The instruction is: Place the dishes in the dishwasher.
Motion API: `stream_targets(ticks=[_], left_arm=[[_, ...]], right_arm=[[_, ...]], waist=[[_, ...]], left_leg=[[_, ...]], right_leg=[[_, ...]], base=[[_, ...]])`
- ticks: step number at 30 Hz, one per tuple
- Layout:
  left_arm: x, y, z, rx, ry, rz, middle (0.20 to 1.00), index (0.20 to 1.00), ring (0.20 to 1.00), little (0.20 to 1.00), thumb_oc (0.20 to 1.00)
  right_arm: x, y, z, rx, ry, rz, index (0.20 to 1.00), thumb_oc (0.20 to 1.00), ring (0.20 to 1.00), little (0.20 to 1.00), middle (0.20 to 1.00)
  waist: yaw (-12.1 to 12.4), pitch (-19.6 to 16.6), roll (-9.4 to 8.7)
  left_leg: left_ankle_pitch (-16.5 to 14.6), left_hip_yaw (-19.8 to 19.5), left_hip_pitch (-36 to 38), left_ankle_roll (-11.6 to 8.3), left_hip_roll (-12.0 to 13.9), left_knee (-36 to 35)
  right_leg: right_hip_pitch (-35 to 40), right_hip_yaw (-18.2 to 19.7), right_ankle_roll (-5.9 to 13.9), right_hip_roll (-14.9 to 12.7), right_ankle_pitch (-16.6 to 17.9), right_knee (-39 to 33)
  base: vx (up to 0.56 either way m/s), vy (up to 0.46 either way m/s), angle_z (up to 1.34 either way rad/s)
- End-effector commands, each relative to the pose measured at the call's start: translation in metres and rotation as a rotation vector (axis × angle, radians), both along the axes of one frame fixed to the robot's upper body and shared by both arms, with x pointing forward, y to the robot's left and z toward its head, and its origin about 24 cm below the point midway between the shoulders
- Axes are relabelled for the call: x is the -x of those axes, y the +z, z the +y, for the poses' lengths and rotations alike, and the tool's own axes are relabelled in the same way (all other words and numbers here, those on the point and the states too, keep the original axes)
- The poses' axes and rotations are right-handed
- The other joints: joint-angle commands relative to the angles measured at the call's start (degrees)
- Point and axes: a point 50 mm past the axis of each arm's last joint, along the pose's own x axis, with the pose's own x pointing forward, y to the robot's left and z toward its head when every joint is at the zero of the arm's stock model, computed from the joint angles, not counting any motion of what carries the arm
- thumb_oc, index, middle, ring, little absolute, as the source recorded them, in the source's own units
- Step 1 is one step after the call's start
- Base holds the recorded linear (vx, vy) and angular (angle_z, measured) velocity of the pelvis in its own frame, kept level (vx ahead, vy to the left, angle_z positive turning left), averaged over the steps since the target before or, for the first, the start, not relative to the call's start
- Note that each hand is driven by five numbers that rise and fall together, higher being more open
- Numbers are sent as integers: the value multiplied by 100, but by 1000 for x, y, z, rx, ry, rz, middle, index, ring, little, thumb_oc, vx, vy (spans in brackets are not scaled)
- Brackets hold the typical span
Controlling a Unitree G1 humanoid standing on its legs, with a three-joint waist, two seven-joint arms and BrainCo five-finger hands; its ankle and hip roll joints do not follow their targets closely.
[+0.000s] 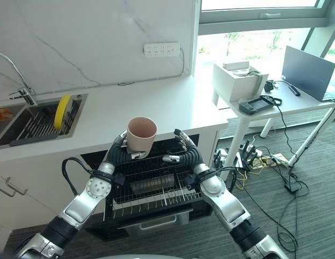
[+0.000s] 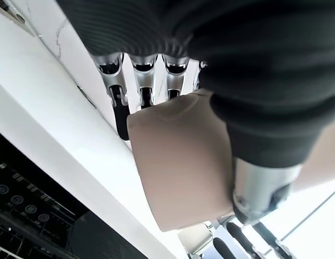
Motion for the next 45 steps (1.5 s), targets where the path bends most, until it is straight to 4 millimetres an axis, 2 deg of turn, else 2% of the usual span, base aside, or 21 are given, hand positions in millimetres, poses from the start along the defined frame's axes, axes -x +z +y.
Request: stream_targets(ticks=[1, 17, 28, 32, 45], left_arm=[[-19, 33, -14, -49, -78, -158, 200, 200, 200, 200, 200], [-23, 37, -33, -9, -133, -147, 200, 200, 200, 200, 200], [-23, 34, -39, -11, -91, -131, 200, 200, 200, 200, 200], [-24, 32, -42, -22, -81, -128, 200, 200, 200, 200, 200], [-25, 41, -57, -86, -122, -207, 200, 200, 200, 200, 200]], right_arm=[[-8, 43, 34, -127, 132, -139, 1000, 1000, 1000, 1000, 1000], [-15, 45, 62, -172, 161, -115, 1000, 1000, 1000, 1000, 1000], [-22, 50, 71, -168, 74, -148, 1000, 1000, 1000, 1000, 1000], [-26, 57, 74, -164, 37, -185, 1000, 1000, 1000, 1000, 1000], [-33, 60, 89, -119, 37, -175, 1000, 1000, 1000, 1000, 1000]], waist=[[127, -40, -290], [231, -83, -296], [312, -41, -302], [338, -13, -315], [412, 8, -343]], left_leg=[[-323, -505, 55, -257, 328, 85], [-310, -554, 40, -274, 347, 94], [-331, -606, 31, -271, 342, 138], [-350, -624, 6, -282, 346, 184], [-386, -670, -31, -281, 346, 257]], right_leg=[[142, -87, 511, -620, -310, 233], [182, -171, 475, -634, -336, 221], [192, -181, 463, -646, -368, 254], [198, -181, 465, -651, -377, 258], [201, -201, 449, -668, -409, 296]], base=[[0, 0, 0], [2, 0, 1], [10, -1, 4], [0, 0, 0], [0, 0, 0]])
